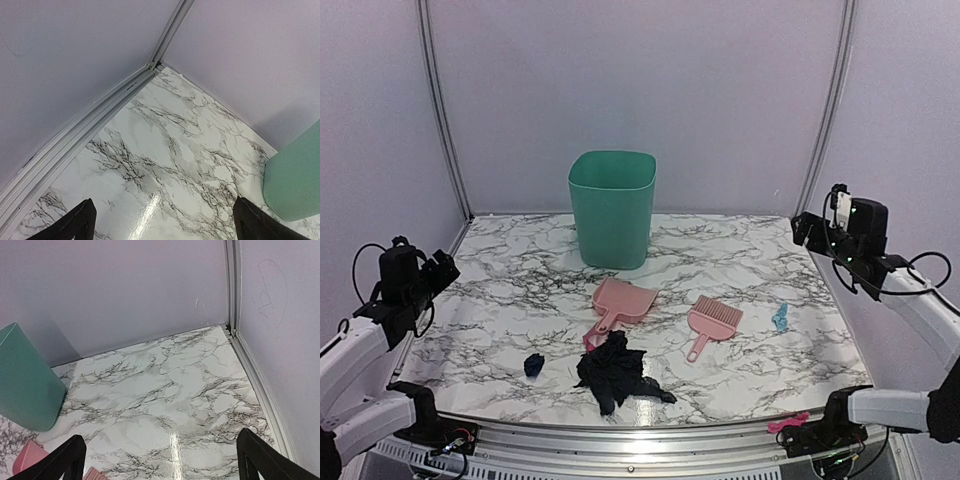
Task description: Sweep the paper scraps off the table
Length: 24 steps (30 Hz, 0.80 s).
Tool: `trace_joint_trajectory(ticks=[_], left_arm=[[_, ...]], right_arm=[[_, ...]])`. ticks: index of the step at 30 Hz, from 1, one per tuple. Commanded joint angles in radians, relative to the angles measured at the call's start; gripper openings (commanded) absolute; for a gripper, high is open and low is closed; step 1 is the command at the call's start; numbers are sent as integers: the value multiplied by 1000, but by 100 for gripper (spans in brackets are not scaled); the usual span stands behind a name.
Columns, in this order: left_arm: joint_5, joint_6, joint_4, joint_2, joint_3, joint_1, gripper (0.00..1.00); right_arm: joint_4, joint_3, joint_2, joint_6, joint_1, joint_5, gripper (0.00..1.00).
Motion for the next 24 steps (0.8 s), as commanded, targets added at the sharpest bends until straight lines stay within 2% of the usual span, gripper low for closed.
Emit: trace_joint_trajectory(ticks=[1,7,15,18,24], left_arm=[[144,18,-87,5,51,0,99],[266,37,-123,31,96,-82,95],[132,82,-209,108,236,-420,90],[98,95,-216,149,280,-524,89],[-3,143,-216,299,394,-741,87]], right_arm=[[-91,24,-26,33,7,-43,99],[-200,45,-50,58,6,-71,98],[-509,124,-75,186,29,-33,99],[-558,112,-99,237,104,6,99],[-605,69,-91,365,335,128,99]])
